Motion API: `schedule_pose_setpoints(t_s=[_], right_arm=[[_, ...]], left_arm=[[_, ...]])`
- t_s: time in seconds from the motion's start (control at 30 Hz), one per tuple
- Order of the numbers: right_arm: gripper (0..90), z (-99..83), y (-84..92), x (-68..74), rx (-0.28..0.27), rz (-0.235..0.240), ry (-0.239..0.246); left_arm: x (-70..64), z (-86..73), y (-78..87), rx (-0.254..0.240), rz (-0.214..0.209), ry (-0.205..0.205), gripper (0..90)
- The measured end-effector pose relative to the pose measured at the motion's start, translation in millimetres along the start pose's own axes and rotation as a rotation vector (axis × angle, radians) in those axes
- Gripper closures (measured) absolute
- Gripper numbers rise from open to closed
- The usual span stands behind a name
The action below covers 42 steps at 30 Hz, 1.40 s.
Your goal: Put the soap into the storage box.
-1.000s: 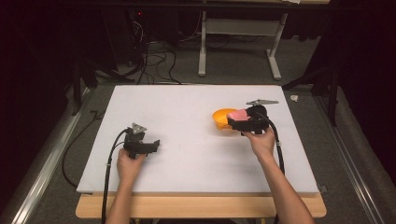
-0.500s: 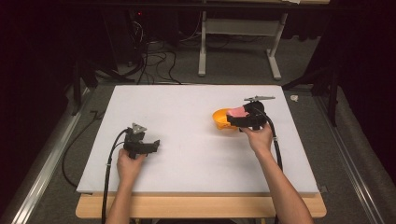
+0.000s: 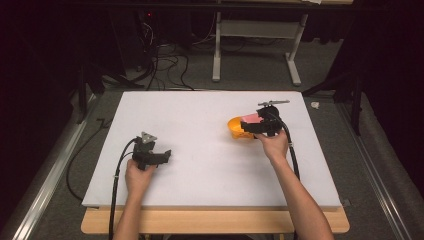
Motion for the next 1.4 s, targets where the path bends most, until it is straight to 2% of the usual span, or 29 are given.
schedule_pose_setpoints(t_s=[0.37,1.13,1.4], right_arm=[[13.8,1.1,-15.9,-1.2,0.046,-0.011,-0.02],[13.8,4.4,-35.7,1.6,0.118,-0.024,-0.036],[13.8,3.3,-40.0,-1.6,0.133,-0.021,-0.062]], left_arm=[[0.3,0.0,0.1,0.003,-0.002,-0.001,16.6],[0.3,0.0,0.2,0.003,-0.002,-0.001,16.6],[0.3,0.0,0.2,0.003,-0.002,-0.001,16.6]])
Point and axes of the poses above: each handheld gripper's, and its own axes: y roughly backward along the jaws, z roughly out of its top, x roughly to its left, the point moved 3 cm from there along -y, roughly forward along the jaws, and after that the axes turned 1 degree about -z, right-handed, at the moved point
